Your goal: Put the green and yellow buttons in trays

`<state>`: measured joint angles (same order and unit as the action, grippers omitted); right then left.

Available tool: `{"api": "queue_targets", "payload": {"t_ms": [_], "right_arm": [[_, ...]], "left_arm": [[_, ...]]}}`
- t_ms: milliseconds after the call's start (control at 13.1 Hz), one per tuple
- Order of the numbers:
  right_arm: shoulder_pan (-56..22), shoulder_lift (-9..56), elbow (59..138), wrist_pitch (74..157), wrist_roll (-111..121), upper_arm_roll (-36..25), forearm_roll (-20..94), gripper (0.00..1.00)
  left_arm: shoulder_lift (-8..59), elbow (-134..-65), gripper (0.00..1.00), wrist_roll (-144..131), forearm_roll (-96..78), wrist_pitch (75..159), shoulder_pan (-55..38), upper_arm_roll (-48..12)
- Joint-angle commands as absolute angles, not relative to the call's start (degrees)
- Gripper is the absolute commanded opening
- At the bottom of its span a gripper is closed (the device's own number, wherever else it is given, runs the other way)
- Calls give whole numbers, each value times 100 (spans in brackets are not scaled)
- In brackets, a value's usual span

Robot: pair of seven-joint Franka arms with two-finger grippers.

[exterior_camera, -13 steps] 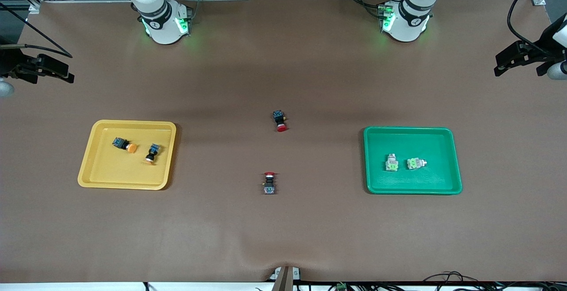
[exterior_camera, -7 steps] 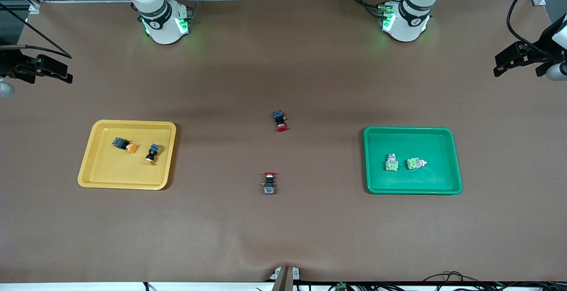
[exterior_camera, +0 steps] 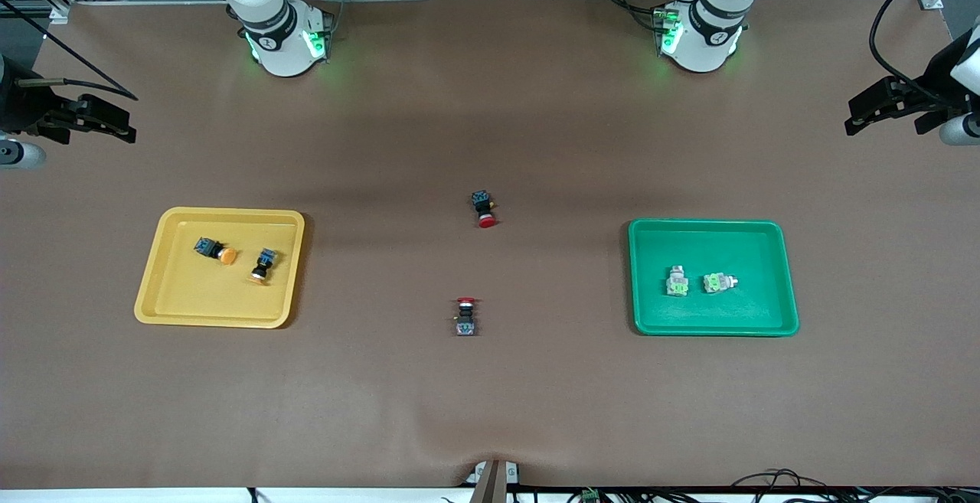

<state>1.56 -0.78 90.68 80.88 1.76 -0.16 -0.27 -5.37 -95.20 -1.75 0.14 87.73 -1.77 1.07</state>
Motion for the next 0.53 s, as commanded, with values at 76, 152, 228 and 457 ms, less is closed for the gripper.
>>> {"api": "queue_targets", "payload": {"t_ms": [76, 152, 228, 457], "right_arm": [[342, -79, 9079, 8086, 97, -26, -1, 100], [343, -88, 9088, 8077, 97, -26, 9, 100], [351, -97, 9097, 8051, 88, -26, 17, 100], [334, -114, 9123, 8103, 88, -26, 193, 100]], "left_arm": [[-492, -9448, 100, -229, -79, 8675, -158, 114], [-492, -9440, 100, -237, -79, 8675, -158, 106], [-492, -9439, 100, -246, -79, 8675, -184, 97], [-492, -9404, 100, -229, -79, 8666, -185, 79]]}}
